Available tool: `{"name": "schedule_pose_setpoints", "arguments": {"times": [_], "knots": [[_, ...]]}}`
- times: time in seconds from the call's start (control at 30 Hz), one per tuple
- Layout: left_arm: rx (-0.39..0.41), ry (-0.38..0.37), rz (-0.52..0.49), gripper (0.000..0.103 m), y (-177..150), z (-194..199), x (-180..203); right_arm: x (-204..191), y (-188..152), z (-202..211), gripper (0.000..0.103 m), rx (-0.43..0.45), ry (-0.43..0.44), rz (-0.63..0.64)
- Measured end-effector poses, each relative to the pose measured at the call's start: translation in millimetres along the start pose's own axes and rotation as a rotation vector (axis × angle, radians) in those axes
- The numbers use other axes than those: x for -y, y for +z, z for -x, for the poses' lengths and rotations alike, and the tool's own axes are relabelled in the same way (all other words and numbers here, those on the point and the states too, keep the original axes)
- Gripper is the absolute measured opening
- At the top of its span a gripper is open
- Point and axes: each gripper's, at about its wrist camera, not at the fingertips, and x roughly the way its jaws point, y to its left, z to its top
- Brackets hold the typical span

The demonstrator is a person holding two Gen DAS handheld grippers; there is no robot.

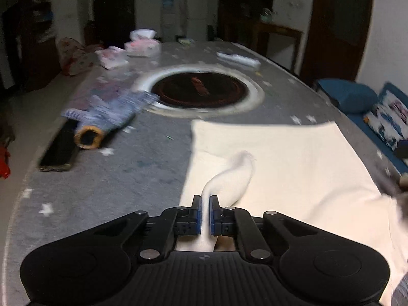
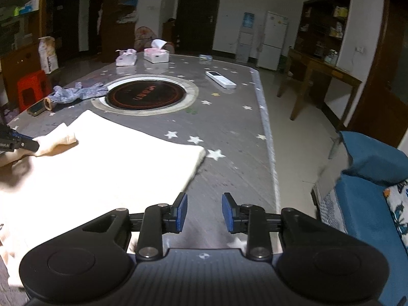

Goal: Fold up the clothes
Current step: 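Lift the sweatshirt with both grippers and spread it flat on the table, then open both grippers to release the flattened sweatshirt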

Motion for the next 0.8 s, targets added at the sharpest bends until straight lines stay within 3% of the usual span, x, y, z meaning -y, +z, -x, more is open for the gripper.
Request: {"name": "schedule_pose_setpoints", "arguments": {"times": [0.2, 0.4, 0.5, 0.63, 0.8], "knots": [[0.054, 0.158, 0.131, 0.006, -4.0, 28.7, -48.7, -8.9, 13.6, -20.1, 0.029, -0.009, 0.028, 0.025], [-0.03, 0.315, 0.259, 0.007, -23.3, 38.3, -100.3, -8.5, 19.7, -42.0, 0.029, -0.034, 0.048, 0.004], [-0.076, 0.374, 0.247, 0.024, -27.1, 35.8, -104.3, -5.9, 21.9, -52.4, 0.029, -0.047, 0.048, -0.011], [-0.058, 0.328, 0.233, 0.026, -19.1, 35.5, -94.9, 0.7, 24.9, -66.2, 0.029, -0.071, 0.055, -0.049], [-0.024, 0.134, 0.191, 0.026, 6.3, 18.5, -65.8, 4.2, 28.4, -86.3, 0.028, -0.098, 0.072, -0.089]]}}
